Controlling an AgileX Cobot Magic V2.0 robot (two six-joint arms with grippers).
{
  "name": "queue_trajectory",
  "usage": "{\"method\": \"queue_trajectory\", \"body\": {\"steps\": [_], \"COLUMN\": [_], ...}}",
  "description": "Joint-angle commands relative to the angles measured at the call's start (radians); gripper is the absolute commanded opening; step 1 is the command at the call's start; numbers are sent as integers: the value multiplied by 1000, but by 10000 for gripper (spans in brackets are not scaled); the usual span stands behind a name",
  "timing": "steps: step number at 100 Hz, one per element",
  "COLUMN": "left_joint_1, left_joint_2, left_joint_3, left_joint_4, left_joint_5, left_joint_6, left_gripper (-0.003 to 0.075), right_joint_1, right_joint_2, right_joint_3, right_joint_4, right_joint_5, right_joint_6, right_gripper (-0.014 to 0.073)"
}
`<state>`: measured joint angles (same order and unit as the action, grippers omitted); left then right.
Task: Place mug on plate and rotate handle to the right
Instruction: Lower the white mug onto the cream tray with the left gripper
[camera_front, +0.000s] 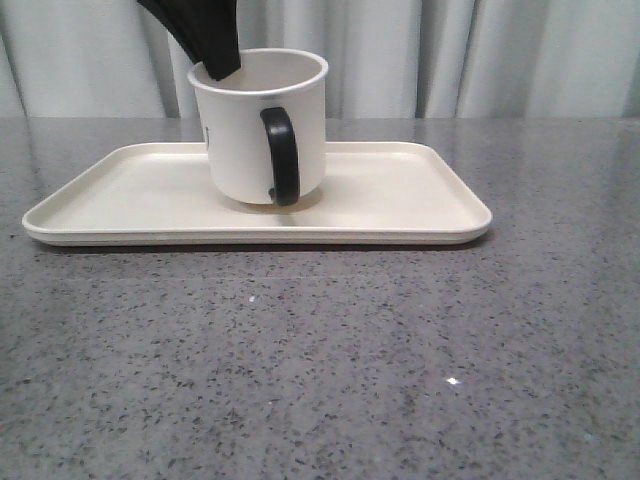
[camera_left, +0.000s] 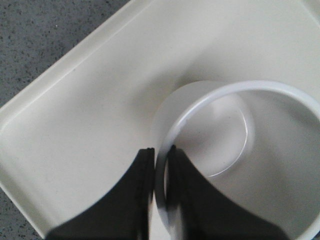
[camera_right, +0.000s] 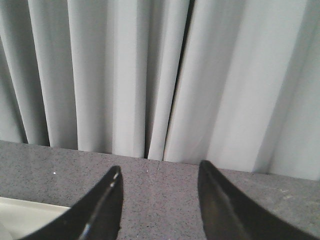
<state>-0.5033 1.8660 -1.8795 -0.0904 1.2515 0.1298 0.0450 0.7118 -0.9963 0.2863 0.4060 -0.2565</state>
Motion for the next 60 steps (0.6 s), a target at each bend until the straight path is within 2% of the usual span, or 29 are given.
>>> {"method": "queue_trajectory", "body": {"steps": [1, 60], "left_joint_1": [-8, -6], "left_joint_2": [-47, -31], "left_joint_3": [-34, -34], "left_joint_4": [-27, -27], "left_joint_5": [-45, -29], "left_joint_6": [2, 2], "left_gripper": [-20, -20], "right_joint_1": [-7, -7], "right_joint_2": [3, 3], "right_joint_3": [-31, -31], "right_joint_4": [0, 0], "right_joint_5": [-62, -53], "right_joint_6": [-6, -6], "right_gripper": [367, 367]}}
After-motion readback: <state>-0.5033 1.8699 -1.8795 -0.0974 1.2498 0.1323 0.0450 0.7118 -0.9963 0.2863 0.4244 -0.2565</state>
